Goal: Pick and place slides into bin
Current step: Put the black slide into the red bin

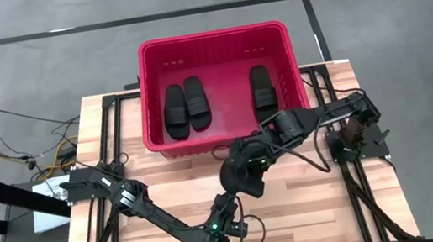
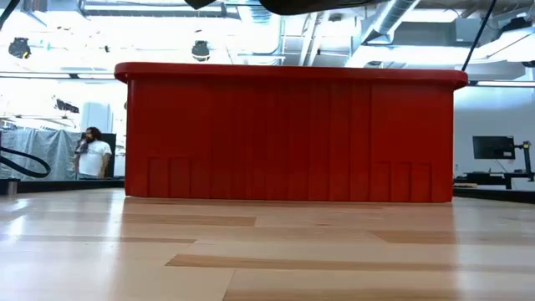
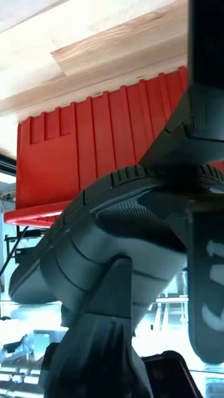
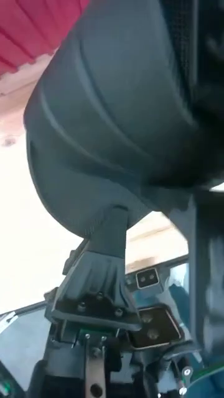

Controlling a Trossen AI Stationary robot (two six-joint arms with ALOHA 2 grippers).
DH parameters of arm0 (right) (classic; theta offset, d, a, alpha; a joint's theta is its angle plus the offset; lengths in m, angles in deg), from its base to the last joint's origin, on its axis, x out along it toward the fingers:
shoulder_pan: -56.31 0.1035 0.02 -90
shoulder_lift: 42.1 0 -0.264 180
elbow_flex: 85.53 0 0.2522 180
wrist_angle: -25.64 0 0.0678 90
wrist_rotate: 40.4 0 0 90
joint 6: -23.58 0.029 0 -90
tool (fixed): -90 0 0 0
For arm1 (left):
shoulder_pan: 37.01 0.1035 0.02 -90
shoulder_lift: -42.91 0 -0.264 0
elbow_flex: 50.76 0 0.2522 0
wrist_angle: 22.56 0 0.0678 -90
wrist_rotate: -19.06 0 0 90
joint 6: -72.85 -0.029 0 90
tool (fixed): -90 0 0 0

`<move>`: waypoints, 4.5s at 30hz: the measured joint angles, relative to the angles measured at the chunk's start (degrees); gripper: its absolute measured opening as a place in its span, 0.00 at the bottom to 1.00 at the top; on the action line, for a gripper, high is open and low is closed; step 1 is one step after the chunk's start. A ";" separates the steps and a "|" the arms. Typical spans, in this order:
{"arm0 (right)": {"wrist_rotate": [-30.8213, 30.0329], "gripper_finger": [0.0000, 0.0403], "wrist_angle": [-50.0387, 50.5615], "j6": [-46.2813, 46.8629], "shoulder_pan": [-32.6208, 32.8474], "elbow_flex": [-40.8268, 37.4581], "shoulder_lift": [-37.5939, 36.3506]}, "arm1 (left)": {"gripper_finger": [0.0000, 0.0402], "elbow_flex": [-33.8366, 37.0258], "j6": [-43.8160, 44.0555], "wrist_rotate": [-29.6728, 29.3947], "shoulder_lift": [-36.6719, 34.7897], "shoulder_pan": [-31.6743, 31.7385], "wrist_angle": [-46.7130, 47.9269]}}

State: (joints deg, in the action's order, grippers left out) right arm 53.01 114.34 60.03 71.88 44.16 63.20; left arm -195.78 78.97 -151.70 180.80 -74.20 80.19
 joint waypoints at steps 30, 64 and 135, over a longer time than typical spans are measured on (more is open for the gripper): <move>-8.30 0.00 1.34 1.04 0.52 -0.26 -14.36 | 0.15 -0.22 -0.85 -4.63 -9.89 -0.52 -8.10; -20.16 0.00 15.03 -23.35 -22.20 -0.19 -14.64 | 0.15 -0.11 33.35 18.99 -39.28 -3.20 -2.07; 4.25 0.00 13.54 -77.94 -42.80 3.02 18.73 | 0.15 -0.13 19.97 15.93 -62.17 0.94 1.01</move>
State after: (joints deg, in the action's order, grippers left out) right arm 57.27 127.89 -17.90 29.07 47.18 81.93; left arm -195.91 98.94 -135.76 118.63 -73.26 81.20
